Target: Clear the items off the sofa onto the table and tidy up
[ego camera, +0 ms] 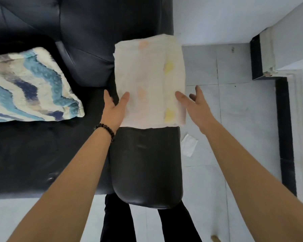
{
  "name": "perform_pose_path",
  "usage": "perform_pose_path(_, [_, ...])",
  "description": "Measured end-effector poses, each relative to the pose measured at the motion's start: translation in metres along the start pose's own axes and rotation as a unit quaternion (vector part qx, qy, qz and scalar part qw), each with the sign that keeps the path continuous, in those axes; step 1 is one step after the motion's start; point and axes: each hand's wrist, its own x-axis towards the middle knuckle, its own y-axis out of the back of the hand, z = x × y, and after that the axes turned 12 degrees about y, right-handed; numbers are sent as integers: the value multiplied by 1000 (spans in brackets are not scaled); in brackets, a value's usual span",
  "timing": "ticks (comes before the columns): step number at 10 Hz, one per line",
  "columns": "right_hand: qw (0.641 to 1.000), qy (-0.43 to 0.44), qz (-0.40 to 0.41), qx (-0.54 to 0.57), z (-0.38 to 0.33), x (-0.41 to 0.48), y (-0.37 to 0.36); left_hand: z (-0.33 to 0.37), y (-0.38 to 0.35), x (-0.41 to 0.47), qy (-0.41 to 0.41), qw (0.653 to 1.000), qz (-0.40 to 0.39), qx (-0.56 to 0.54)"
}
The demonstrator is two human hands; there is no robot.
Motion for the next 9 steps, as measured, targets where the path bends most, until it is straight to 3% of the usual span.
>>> perform_pose_path(1, [999, 31, -7, 7, 29, -15, -8, -23, -10, -1, 35, 999, -5, -20])
perform_pose_path(3, [991, 103, 61, -67, 43, -44, -25, -52, -14, -21, -21, 999, 39, -21])
perform_pose_path(6, [969, 123, 40, -209, 64, -26, -36, -73, -22, -4, -49, 989, 39, 132])
perform_pose_path(8, [953, 84, 76, -282, 35, -50, -35, -56, -3, -35, -89, 977, 72, 181])
perform_pose_path(9, [936, 131, 102, -310, -9, -80, -35, -34, 22, -78, -158, 968, 103, 168])
